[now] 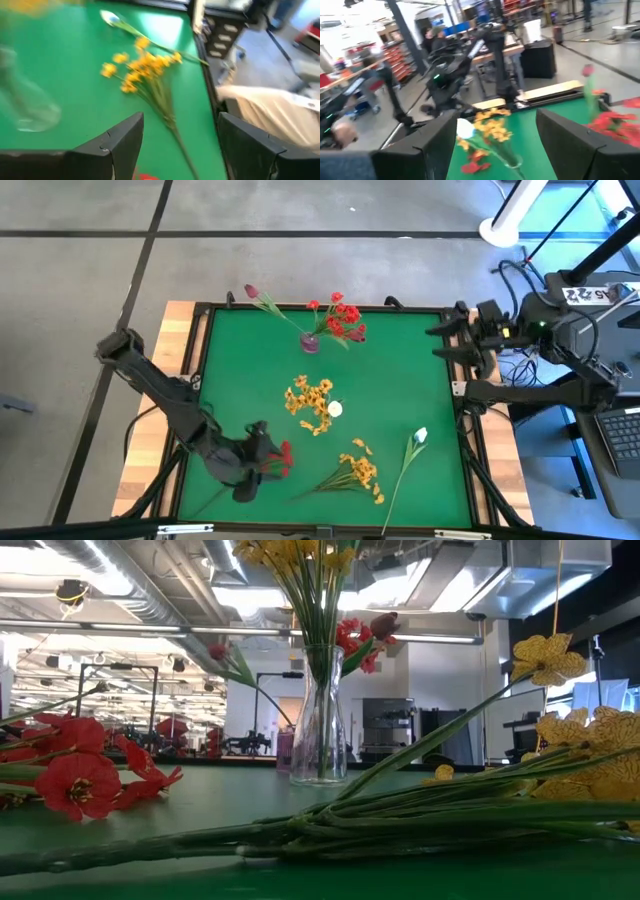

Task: Sort flowers into vase by color
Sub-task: Put the white flower into the transparent vase

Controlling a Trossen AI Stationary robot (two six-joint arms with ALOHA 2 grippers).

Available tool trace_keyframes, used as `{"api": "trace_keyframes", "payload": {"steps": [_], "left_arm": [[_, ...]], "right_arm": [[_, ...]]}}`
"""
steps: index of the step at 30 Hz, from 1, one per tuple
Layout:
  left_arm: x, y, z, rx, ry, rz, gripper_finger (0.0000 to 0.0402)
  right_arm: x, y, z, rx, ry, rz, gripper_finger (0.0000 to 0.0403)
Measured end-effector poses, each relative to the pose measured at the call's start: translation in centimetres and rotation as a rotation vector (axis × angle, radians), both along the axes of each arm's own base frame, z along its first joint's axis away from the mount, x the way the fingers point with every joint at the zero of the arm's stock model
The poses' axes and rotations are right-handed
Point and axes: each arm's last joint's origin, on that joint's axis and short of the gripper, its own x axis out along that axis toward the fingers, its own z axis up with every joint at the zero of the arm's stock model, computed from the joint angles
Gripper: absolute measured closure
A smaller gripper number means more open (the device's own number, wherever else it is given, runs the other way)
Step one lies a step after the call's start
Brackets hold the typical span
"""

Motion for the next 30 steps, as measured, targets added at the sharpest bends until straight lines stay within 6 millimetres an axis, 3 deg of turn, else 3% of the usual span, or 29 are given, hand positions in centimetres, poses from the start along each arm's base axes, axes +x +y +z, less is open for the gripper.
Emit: {"api": "trace_keyframes", "payload": {"steps": [3,6,10,13,22,30], "left_arm": [[-1.4,1.5,1.9,0.023,-0.048,0.067,0.0154],[-2.6,2.8,3.5,0.046,-0.098,0.115,0.0153],[-3.6,3.9,4.7,0.060,-0.138,0.156,0.0153],[-3.9,4.2,5.0,0.062,-0.144,0.165,0.0153],[-3.9,4.4,5.0,0.074,-0.146,0.185,0.0154],[-3.9,4.4,5.0,0.097,-0.157,0.206,0.0154]], "right_arm": [[0.6,1.4,-0.1,-0.004,0.010,0.041,0.0134],[2.4,3.3,-0.5,-0.028,0.053,0.079,0.0134],[5.5,7.5,-2.0,-0.103,0.153,0.164,0.0134],[6.6,11.3,-3.4,-0.168,0.221,0.234,0.0134],[6.1,20.4,-8.0,-0.280,0.387,0.197,0.0134],[7.4,24.6,-13.1,-0.169,0.637,0.190,0.0134]]}}
